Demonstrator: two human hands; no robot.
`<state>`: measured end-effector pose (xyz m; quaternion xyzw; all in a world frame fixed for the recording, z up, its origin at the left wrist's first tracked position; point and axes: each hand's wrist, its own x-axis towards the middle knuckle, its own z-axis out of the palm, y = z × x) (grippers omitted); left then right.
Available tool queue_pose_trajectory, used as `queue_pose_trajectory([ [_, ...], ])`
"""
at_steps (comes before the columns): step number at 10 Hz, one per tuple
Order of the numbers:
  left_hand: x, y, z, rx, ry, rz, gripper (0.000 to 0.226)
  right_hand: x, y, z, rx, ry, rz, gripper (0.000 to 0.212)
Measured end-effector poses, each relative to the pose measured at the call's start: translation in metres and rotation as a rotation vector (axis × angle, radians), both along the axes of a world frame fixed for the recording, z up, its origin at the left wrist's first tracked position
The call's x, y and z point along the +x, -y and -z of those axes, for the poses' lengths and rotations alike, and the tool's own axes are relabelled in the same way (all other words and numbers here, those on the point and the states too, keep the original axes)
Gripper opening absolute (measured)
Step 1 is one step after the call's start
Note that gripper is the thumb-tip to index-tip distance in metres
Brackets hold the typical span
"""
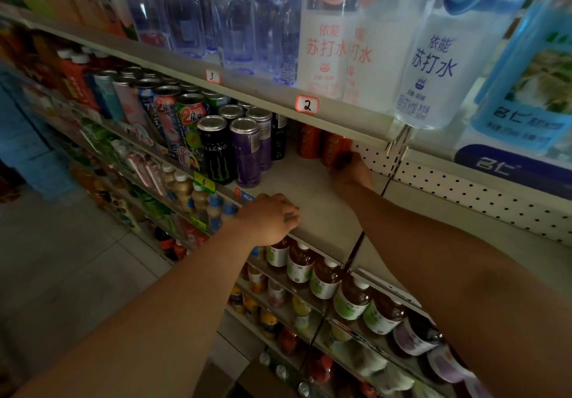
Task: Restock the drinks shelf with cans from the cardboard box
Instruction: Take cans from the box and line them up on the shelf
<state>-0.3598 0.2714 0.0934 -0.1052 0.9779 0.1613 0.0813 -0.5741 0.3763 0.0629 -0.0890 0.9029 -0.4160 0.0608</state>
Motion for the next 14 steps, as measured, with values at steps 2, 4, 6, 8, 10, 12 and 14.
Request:
queue_pose_trajectory([
  [2,0.039,-0.005,0.021,0.149,-0.512,-0.03,0.045,0.067,-0.033,-0.051,-0.22,-0.106,-0.019,0.062],
  [4,0.138,-0.001,0.129,0.395,-0.636,-0.566,0.022,0.238,-0.04,0.003,-0.456,-0.236,-0.613,0.009],
  [6,0.264,-0.033,0.314,0.532,0.15,-0.963,0.027,0.323,-0.024,0.243,0.265,0.375,-1.105,0.004],
  [8,0.37,-0.108,0.511,0.817,0.334,-1.358,0.036,0.375,-0.053,0.486,0.573,0.552,-1.092,0.017],
  [10,0.413,-0.11,0.629,0.803,0.257,-1.465,0.025,0.431,-0.019,0.619,0.605,0.498,-1.082,0.058],
  [12,0.413,-0.09,0.71,0.733,0.187,-1.488,0.022,0.485,0.032,0.74,0.765,0.438,-1.134,0.069],
  [14,0.413,-0.091,0.737,0.724,0.082,-1.513,0.012,0.496,0.034,0.777,0.813,0.271,-1.092,0.055],
])
